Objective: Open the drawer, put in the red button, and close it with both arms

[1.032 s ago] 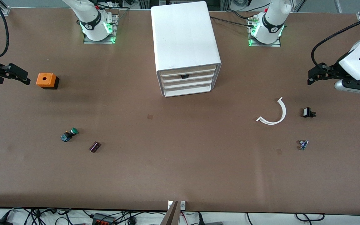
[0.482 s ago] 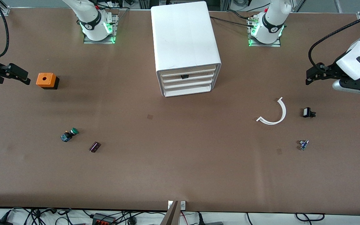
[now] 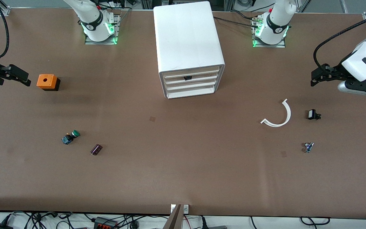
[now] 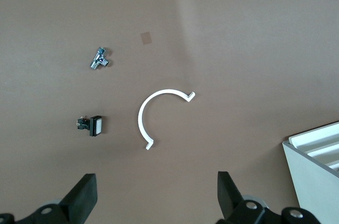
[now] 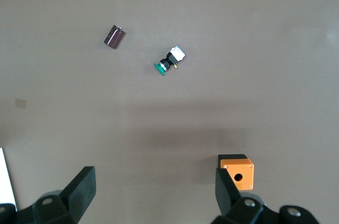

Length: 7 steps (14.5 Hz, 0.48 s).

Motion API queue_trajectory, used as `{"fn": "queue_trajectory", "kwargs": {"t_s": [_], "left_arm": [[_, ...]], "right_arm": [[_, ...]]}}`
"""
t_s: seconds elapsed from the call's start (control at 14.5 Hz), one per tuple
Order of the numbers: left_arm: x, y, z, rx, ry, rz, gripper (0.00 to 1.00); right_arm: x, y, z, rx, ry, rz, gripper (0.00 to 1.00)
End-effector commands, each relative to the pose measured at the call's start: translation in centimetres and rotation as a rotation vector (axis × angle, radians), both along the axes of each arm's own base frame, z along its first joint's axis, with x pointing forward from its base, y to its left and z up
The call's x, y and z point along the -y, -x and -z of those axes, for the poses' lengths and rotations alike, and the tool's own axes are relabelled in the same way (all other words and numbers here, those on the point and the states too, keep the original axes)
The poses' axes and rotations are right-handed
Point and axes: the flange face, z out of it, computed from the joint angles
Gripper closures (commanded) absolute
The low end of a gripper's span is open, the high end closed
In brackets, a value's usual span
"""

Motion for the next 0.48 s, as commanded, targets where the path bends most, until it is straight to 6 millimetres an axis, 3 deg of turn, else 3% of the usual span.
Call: {"fn": "queue_trajectory", "kwargs": {"t_s": [0.0, 0.41], "left_arm": [[0.15, 0.37, -0.25, -0.003, -0.014, -0.004, 0.00], [0.06, 0.37, -0.25, -0.003, -0.014, -0.005, 0.00]], "right_arm": [[0.37, 0.48, -0.72, 0.008, 0.011, -0.011, 0.00], [0.20, 0.47, -0.53, 0.002, 0.010, -0.013, 0.00]]}}
